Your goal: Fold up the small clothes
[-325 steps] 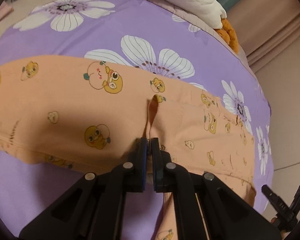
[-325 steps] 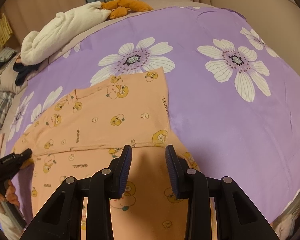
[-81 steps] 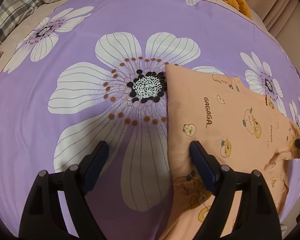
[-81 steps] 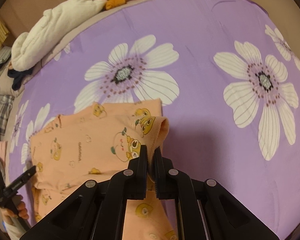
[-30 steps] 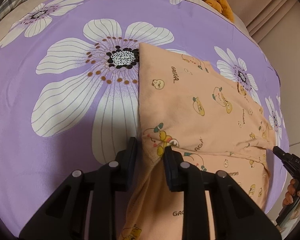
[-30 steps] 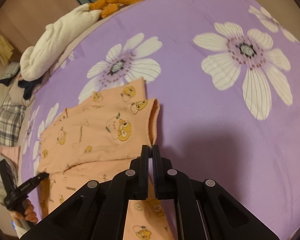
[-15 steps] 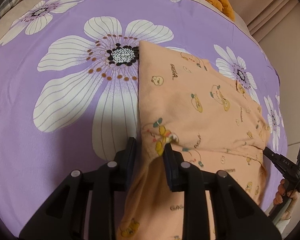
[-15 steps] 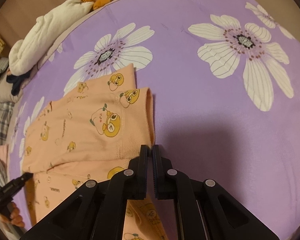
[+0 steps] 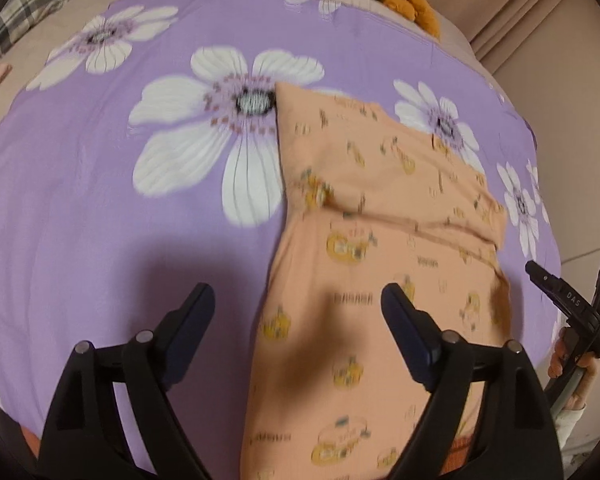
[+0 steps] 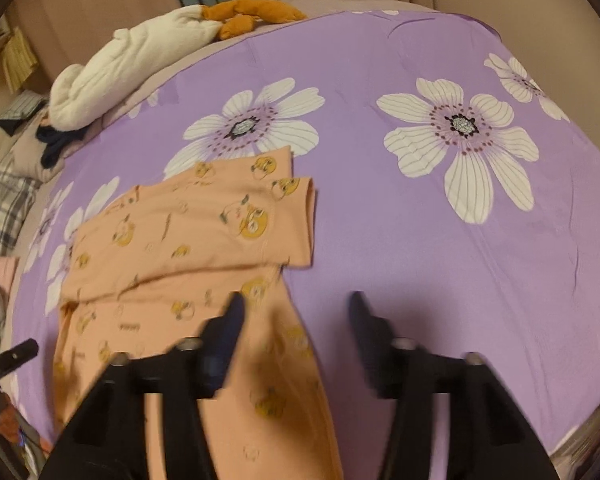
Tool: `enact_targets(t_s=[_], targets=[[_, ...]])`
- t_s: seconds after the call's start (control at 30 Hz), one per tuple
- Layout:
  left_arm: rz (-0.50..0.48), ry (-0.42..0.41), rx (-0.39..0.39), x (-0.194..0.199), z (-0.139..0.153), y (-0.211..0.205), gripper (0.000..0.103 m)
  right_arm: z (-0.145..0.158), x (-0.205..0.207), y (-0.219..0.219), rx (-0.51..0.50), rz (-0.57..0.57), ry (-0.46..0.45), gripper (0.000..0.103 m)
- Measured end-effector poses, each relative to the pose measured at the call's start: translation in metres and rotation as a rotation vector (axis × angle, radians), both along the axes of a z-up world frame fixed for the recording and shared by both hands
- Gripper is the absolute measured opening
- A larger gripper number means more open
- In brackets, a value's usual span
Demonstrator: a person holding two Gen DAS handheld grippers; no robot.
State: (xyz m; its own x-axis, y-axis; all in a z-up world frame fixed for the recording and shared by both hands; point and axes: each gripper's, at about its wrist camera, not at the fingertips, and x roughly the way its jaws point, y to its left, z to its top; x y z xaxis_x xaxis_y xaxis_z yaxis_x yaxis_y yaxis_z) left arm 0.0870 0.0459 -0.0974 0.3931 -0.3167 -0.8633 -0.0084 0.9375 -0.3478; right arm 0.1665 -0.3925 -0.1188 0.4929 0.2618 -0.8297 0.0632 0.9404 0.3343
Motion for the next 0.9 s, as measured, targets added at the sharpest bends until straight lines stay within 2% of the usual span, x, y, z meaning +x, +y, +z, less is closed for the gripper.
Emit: enact_targets(t_s=[0.17, 0.27, 0.4, 0.53, 0.63, 0.67, 0.73, 0.77, 0.8, 0.83, 0.87, 0.9], targets=[[-0.014, 0.065, -0.007, -0.021, -0.016, -0.001, 0.086, -0.011, -0.029, -0.001, 0.045, 0.043, 0.030, 0.057], [-0.018, 0.095, -0.004, -0.034, -0.028, -0.002, 0.084, -0.023, -0.044, 0.000, 0.021, 0.056, 0.074, 0.057], [-0.045, 0.078, 0.001, -0.047, -0.031, -0.005, 0.082, -0.036, -0.065, -0.007, 0.018, 0.039, 0.125, 0.057], [-0.057, 0.099, -0.059, -0.054, -0.037, -0.006, 0.077, -0.041, -0.081, -0.009, 0.047, 0.041, 0.149, 0.057], [-0.062, 0.090, -0.053, -0.058, -0.039, -0.009, 0.066, -0.040, -0.089, -0.002, 0.045, 0.068, 0.142, 0.055], [-0.069, 0.091, -0.065, -0.059, -0.040, -0.010, 0.058, -0.041, -0.090, 0.002, 0.053, 0.084, 0.145, 0.049], [-0.086, 0.118, -0.164, -0.060, -0.044, -0.010, 0.046, -0.044, -0.091, 0.011, 0.060, 0.125, 0.138, 0.047], [-0.089, 0.125, -0.183, -0.061, -0.046, -0.012, 0.038, -0.045, -0.091, 0.016, 0.042, 0.139, 0.125, 0.046], [-0.089, 0.125, -0.182, -0.061, -0.047, -0.013, 0.028, -0.046, -0.090, 0.020, 0.019, 0.146, 0.113, 0.042], [-0.095, 0.119, -0.148, -0.061, -0.048, -0.017, 0.021, -0.045, -0.089, 0.023, 0.006, 0.152, 0.104, 0.039], [-0.098, 0.115, -0.138, -0.062, -0.048, -0.018, 0.007, -0.044, -0.088, 0.025, 0.006, 0.158, 0.097, 0.025], [-0.100, 0.118, -0.154, -0.062, -0.048, -0.018, 0.007, -0.043, -0.086, 0.026, 0.017, 0.165, 0.093, 0.010]])
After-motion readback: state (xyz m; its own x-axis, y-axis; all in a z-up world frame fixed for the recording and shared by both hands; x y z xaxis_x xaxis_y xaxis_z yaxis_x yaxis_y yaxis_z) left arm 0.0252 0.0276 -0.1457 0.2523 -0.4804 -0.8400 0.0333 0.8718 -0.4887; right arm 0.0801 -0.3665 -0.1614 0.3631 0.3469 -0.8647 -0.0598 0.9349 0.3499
